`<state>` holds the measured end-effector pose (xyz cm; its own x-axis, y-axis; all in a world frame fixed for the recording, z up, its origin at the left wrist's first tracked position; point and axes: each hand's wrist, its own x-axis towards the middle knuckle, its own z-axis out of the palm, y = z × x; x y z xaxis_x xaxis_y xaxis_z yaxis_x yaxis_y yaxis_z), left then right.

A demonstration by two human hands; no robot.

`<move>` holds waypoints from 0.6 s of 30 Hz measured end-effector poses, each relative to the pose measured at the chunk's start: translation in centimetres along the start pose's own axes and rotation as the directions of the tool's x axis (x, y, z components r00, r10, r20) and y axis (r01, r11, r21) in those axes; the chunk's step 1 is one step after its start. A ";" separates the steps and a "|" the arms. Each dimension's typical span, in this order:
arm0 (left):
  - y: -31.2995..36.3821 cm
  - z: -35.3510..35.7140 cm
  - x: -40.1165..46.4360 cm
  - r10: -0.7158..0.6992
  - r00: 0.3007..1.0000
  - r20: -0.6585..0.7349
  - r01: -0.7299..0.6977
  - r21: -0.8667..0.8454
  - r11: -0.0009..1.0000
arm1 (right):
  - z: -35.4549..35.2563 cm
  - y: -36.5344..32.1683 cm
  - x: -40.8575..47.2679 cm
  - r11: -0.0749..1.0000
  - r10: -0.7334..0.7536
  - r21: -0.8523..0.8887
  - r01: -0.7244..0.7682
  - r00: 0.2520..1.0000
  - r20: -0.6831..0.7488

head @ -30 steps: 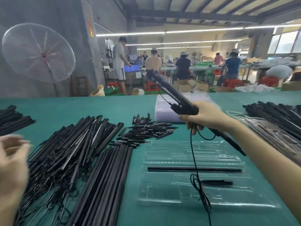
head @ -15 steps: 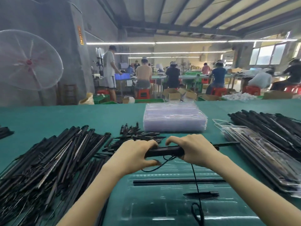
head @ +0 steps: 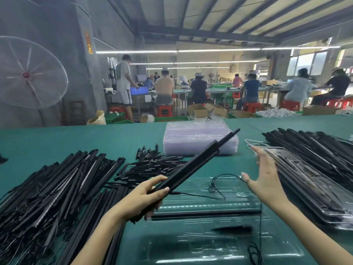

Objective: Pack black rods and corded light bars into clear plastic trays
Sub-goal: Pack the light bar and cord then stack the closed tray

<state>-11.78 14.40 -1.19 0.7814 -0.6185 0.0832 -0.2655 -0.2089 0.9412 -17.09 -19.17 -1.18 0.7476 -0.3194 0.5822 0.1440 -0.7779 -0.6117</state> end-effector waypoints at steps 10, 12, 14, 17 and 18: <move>1.7 1.7 0.3 0.141 0.967 0.213 -0.131 -0.062 0.989 | 4.9 -1.1 -2.9 0.951 -0.164 -0.070 0.301 0.685 0.710; 1.6 1.7 0.1 0.133 0.962 0.239 -0.142 0.022 0.990 | 4.1 -0.9 -2.0 0.985 -0.120 -0.003 0.174 0.696 0.708; 1.1 1.2 -0.2 0.099 0.963 0.249 -0.131 0.118 0.984 | 2.2 -0.1 -1.0 0.992 -0.094 0.124 0.021 0.779 0.620; -0.2 0.8 -0.2 0.060 0.966 0.253 -0.135 0.293 0.947 | -0.6 1.7 0.5 0.982 -0.125 0.187 0.021 0.817 0.564; -0.6 0.9 -0.1 0.059 0.965 0.256 -0.149 0.346 0.926 | -1.3 2.0 0.9 0.982 -0.137 0.188 0.036 0.817 0.559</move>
<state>-12.21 13.85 -2.04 0.5933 -0.8032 0.0523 -0.5577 -0.3634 0.7462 -16.94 -21.76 -1.19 0.9541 0.1484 0.2603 0.2902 -0.6733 -0.6800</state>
